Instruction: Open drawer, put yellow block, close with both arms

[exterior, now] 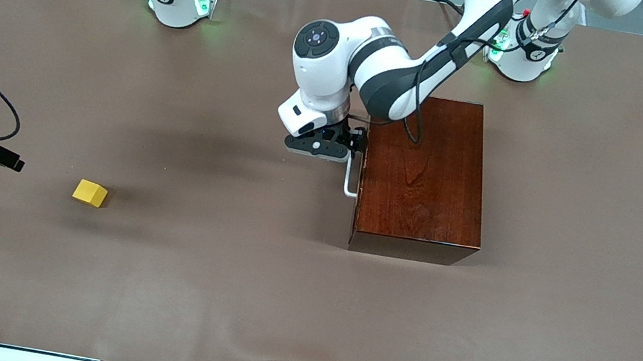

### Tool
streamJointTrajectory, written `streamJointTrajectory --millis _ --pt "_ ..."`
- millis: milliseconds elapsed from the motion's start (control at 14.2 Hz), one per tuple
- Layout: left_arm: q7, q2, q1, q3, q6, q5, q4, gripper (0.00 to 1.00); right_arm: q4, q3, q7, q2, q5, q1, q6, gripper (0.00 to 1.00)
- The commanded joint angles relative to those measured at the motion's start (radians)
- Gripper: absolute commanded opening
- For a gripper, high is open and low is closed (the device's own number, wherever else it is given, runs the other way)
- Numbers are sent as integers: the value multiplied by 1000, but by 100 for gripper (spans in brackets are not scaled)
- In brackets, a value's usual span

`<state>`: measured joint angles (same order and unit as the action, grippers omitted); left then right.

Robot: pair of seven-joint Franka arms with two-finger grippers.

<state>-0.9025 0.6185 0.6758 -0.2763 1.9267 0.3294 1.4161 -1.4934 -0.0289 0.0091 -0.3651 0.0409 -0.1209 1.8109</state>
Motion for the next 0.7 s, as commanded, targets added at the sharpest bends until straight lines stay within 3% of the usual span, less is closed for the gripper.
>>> streamJointTrajectory --millis 0,634 --pt "-6 23 13 6 1 46 -23 100 10 10 -6 -34 17 -17 11 100" --pt "-4 73 14 6 1 68 -19 100 9 10 -15 -141 14 -17 48 100"
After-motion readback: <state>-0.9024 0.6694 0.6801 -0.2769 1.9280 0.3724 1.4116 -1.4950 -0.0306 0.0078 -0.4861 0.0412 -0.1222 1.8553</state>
